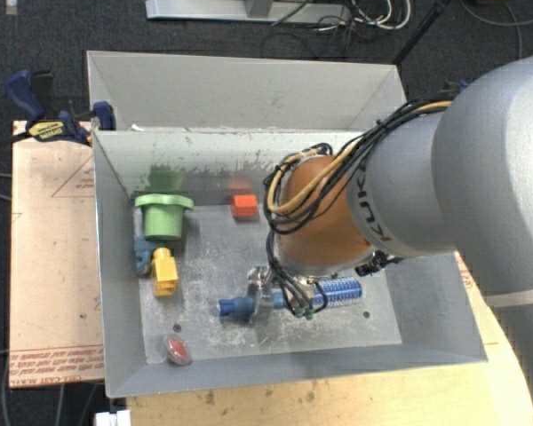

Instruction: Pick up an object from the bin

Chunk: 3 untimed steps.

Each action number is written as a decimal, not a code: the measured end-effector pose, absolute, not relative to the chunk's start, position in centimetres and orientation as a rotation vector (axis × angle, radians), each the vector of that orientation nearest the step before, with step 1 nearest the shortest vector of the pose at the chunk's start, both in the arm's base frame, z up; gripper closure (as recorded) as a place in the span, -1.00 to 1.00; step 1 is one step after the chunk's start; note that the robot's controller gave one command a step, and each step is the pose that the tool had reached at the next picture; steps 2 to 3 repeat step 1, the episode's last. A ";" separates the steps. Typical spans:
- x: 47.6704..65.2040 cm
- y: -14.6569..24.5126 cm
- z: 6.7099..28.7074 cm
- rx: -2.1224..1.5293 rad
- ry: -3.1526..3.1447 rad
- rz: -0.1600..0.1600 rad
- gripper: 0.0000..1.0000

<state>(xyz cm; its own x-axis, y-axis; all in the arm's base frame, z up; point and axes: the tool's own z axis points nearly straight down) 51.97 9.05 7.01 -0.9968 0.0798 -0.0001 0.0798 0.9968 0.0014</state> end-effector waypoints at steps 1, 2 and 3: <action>53.7 10.1 20.3 0.198 3.125 0.005 1.00; 53.7 10.1 20.3 0.198 3.125 0.005 1.00; 53.7 10.1 20.3 0.198 3.125 0.005 1.00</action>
Offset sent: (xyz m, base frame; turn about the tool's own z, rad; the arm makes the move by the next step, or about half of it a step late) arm 0.0152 0.0097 0.1289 0.0501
